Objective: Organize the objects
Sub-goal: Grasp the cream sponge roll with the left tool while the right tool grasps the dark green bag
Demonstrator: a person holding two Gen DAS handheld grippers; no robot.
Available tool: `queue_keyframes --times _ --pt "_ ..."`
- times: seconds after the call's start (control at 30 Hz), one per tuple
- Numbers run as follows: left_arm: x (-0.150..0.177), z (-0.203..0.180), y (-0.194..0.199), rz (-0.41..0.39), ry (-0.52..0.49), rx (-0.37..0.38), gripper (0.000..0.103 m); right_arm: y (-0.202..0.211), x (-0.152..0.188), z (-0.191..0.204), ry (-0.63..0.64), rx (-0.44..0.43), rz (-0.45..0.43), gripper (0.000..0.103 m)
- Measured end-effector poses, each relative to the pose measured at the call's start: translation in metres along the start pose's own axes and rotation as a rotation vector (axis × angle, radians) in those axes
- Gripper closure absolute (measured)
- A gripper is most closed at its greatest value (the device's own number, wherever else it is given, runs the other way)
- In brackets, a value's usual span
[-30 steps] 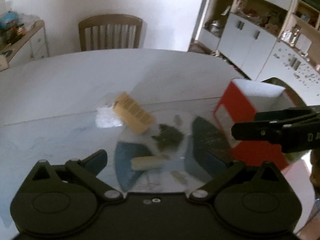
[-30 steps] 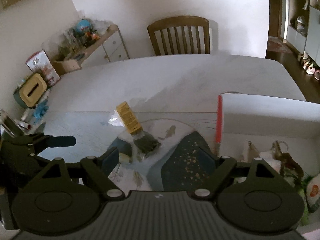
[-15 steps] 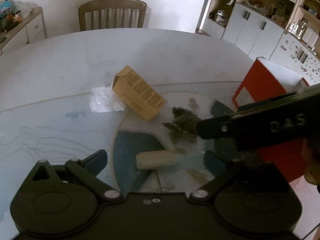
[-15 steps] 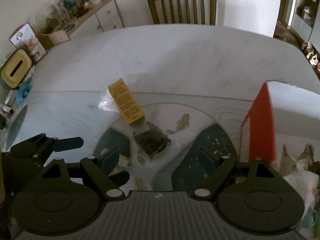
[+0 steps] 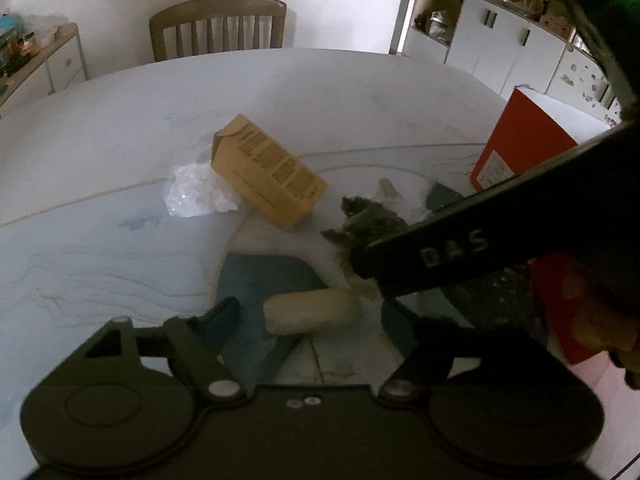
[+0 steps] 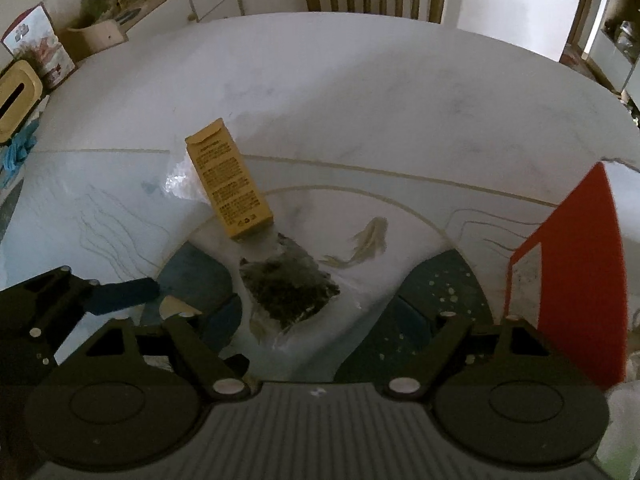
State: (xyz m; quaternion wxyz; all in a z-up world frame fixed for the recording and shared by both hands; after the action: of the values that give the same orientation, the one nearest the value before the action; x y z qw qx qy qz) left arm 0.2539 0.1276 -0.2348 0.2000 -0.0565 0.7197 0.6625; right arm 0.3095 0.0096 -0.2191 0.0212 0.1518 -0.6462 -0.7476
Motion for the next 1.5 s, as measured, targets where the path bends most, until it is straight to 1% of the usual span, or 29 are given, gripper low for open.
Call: queue_keyframes --times 0.07,0.13,0.17,0.3,0.37,0.43,0.53,0.6,0.63,0.67,0.7,0.77,0.97,1.13,1.33,1.43,1.5 --pt "0.000 -0.001 0.000 -0.003 -0.004 -0.008 0.033 -0.004 -0.001 0.001 0.004 0.001 0.007 0.031" --pt "0.000 -0.002 -0.001 -0.004 -0.016 -0.019 0.036 -0.006 -0.002 0.001 0.008 -0.004 0.012 0.035" --pt "0.000 -0.002 -0.001 -0.006 -0.022 -0.019 0.040 -0.007 -0.004 0.002 0.010 -0.003 0.016 0.036" --pt "0.000 -0.003 -0.001 -0.009 -0.031 -0.023 0.046 -0.009 -0.005 0.004 0.028 0.010 0.011 0.040" --pt "0.000 -0.003 0.000 -0.009 -0.030 -0.021 0.049 -0.009 -0.005 0.004 0.029 0.012 0.009 0.048" --pt "0.000 -0.002 0.000 -0.009 -0.029 -0.018 0.051 -0.009 -0.006 0.004 0.031 0.017 0.009 0.053" --pt "0.000 -0.003 0.000 -0.009 -0.030 -0.012 0.052 -0.008 -0.004 0.004 0.029 0.024 0.009 0.069" --pt "0.000 -0.004 0.000 -0.010 -0.028 -0.011 0.052 -0.008 -0.003 0.004 0.028 0.028 0.007 0.071" --pt "0.000 -0.004 0.000 -0.012 -0.029 -0.010 0.052 -0.008 -0.003 0.005 0.031 0.031 0.006 0.075" --pt "0.000 -0.003 0.000 -0.012 -0.026 -0.007 0.052 -0.007 -0.001 0.005 0.034 0.041 0.004 0.083" --pt "0.000 -0.003 0.000 -0.012 -0.022 -0.003 0.053 -0.007 0.000 0.005 0.035 0.051 0.004 0.085" --pt "0.001 -0.002 0.001 -0.009 -0.012 0.005 0.053 -0.005 0.001 0.004 0.026 0.042 0.004 0.090" --pt "0.003 0.003 0.004 -0.002 0.002 0.019 0.053 0.004 0.009 -0.002 -0.001 0.029 -0.017 0.096" --pt "0.005 0.003 0.019 -0.017 0.009 0.052 0.053 0.017 0.019 -0.005 -0.009 0.011 -0.042 0.099" --pt "0.006 0.000 0.043 -0.030 0.004 0.067 0.053 0.048 0.036 -0.010 -0.033 -0.012 -0.094 0.099" --pt "0.004 -0.003 0.055 -0.046 -0.006 0.061 0.053 0.067 0.046 -0.012 -0.040 -0.027 -0.123 0.099" --pt "0.003 -0.007 0.065 -0.056 -0.012 0.074 0.053 0.079 0.051 -0.014 -0.050 -0.038 -0.141 0.099"
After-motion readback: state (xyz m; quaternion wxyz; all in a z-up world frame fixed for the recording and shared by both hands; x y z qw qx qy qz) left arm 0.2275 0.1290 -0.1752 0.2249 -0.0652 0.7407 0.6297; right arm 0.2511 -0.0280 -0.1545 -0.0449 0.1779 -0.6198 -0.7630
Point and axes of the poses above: each gripper's, at about its wrist camera, not at the fingertips, and y roughly against the way its jaws point, z to its left, x to its underside, the point moved 6 cm from there along -y, roughly the way its jaws point, and after that the axes turned 15 degrees about z, right-handed, at the moved point
